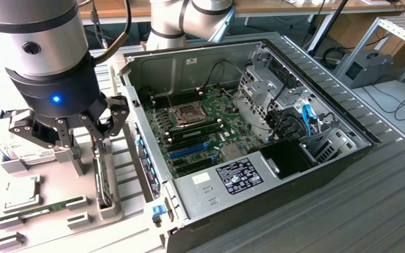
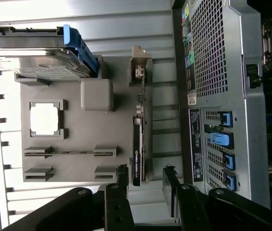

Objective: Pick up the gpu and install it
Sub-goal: 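Pick up the gpu and move the gpu toward the slot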

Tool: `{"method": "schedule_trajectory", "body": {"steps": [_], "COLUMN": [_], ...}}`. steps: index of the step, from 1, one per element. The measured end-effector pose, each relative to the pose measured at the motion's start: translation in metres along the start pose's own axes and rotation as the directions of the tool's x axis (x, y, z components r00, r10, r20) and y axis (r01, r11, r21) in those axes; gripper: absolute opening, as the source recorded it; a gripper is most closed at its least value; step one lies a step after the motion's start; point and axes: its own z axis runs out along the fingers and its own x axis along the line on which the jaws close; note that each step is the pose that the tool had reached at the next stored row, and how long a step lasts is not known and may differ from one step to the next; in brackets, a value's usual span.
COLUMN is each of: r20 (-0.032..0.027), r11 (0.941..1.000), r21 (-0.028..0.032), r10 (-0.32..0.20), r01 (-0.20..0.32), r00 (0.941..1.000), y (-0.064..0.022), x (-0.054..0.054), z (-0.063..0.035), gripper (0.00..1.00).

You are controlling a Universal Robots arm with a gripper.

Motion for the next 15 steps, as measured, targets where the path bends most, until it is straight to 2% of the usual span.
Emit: {"method": "schedule_trajectory", "body": {"steps": [15], "r20": [0.0], "r11": [1.0], "r21": [0.0], "r10": [0.0], "r01": [0.0], "r00": [1.0], "y": [-0.0002], "x": [0.0009], "z": [0.0035], "gripper": [0.42]}}
